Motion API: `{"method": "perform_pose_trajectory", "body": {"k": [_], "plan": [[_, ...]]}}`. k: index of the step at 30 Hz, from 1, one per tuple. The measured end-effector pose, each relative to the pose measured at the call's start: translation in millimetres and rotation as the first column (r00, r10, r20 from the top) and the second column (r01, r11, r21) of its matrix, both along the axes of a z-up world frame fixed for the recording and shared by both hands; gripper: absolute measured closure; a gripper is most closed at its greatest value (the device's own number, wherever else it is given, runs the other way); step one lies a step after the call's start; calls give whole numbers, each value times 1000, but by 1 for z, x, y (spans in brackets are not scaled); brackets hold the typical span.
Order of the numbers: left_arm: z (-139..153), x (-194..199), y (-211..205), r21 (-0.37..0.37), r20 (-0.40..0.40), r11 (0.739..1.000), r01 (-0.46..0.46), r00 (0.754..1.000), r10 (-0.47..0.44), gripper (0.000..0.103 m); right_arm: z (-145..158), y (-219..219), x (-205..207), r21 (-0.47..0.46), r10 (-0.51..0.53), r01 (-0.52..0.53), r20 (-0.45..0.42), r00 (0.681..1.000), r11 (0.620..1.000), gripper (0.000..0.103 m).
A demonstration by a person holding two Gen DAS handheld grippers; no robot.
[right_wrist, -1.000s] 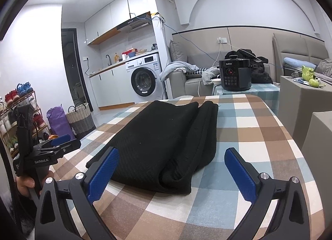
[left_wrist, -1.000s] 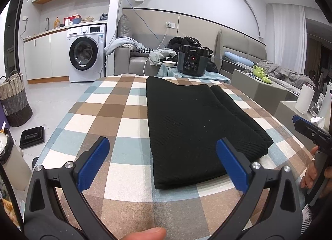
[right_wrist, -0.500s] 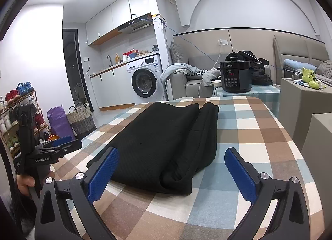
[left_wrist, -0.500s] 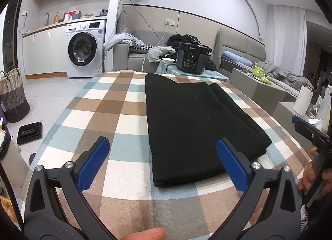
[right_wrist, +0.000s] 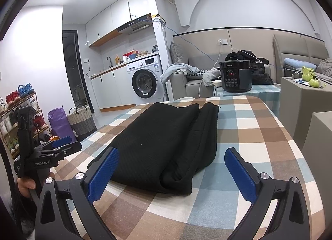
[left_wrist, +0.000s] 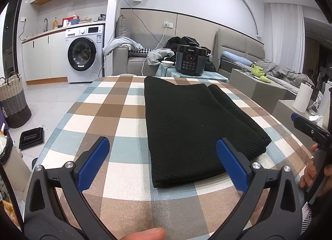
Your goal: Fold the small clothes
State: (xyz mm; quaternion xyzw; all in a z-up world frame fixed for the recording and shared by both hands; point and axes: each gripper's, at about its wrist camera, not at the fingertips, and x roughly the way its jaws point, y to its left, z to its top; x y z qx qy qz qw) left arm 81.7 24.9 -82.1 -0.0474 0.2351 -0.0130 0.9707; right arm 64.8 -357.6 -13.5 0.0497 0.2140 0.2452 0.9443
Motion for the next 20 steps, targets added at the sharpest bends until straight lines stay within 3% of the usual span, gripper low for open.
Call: {"method": "perform_pose_trajectory", "body": {"k": [20], "plan": [[0, 0, 0, -2, 0, 1000, -5, 1000, 5, 1, -1, 1, 0, 0, 0, 0, -4, 1000, 1000, 0]]}}
